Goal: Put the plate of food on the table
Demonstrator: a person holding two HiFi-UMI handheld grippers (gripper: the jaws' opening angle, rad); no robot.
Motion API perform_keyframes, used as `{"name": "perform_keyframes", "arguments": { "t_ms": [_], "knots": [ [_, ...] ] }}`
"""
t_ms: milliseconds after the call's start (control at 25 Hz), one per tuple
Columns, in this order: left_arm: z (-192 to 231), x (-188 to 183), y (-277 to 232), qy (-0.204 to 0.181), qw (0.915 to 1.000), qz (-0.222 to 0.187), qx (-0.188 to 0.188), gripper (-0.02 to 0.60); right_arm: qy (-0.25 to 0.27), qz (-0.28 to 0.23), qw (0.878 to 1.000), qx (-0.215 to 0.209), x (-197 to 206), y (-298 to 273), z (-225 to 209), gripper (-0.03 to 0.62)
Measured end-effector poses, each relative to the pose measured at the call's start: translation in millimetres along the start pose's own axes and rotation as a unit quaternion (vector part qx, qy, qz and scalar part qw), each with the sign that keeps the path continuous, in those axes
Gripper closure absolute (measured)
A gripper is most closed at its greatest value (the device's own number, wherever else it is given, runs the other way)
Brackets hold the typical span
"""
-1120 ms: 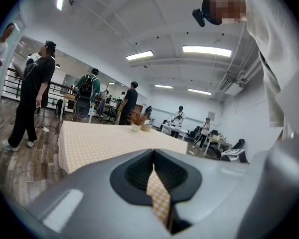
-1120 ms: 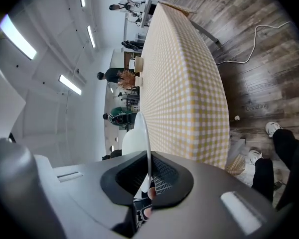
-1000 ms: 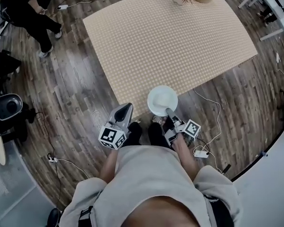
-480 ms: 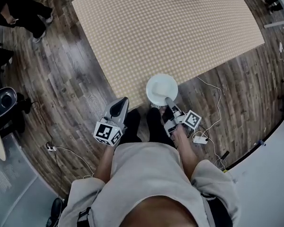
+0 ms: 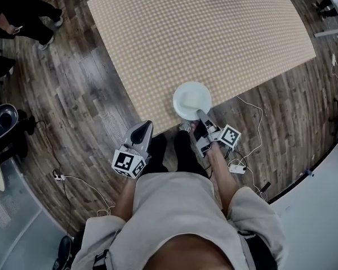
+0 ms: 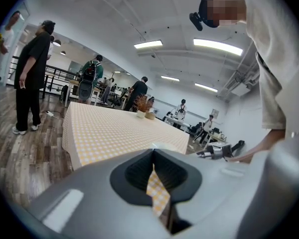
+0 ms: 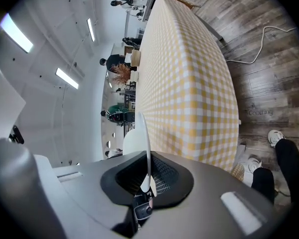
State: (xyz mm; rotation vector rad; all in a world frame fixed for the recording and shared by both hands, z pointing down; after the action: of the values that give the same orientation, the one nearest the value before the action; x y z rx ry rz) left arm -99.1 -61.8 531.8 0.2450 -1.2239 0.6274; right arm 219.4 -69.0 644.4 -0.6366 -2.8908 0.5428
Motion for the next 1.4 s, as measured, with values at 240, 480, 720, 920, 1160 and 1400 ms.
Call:
{"name": "perform_keyframes", "arguments": {
  "t_ms": [240, 480, 720, 920, 1160, 1400],
  "knots": [
    [8.8, -1.6, 11.8, 0.002, 0.9998, -0.007, -0.019, 0.572, 0.014, 0.000, 1.000, -0.012, -13.2, -39.7, 17.5, 0.583],
    [22.0, -1.5, 24.1, 0.009, 0.9989, -0.008, -0.045, 0.572, -0.004, 0.006, 1.000, -0.023, -29.6, -94.4, 34.6, 0.582],
    [27.6, 0.1, 35.4, 0.017, 0.9975, -0.008, -0.068, 0.572, 0.023, 0.020, 0.999, -0.027, -49.9, -147.2, 56.6, 0.580],
    [30.6, 1.4, 46.5, 0.022, 0.9964, -0.009, -0.081, 0.572, 0.025, 0.019, 0.999, -0.034, -59.7, -185.8, 71.1, 0.582],
    [35.9, 4.0, 54.2, 0.028, 0.9947, -0.010, -0.098, 0.572, 0.002, 0.011, 0.999, -0.039, -73.3, -227.8, 80.1, 0.577],
    [41.6, 1.7, 62.4, 0.030, 0.9935, -0.007, -0.109, 0.572, -0.017, 0.000, 0.999, -0.045, -81.8, -262.6, 91.4, 0.577]
  ]
}}
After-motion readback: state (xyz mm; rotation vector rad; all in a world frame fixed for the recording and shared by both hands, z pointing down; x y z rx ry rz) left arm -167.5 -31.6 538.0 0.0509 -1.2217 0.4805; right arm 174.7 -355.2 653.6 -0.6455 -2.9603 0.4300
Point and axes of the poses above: the fingertips, and each gripper's own axes: y backward along the fingers, z to its left, x out of its underside, the point moved 10 cm from there along y, backward along the fingers, and after that the axes turned 13 degrees about -z, right-handed, at the moved point
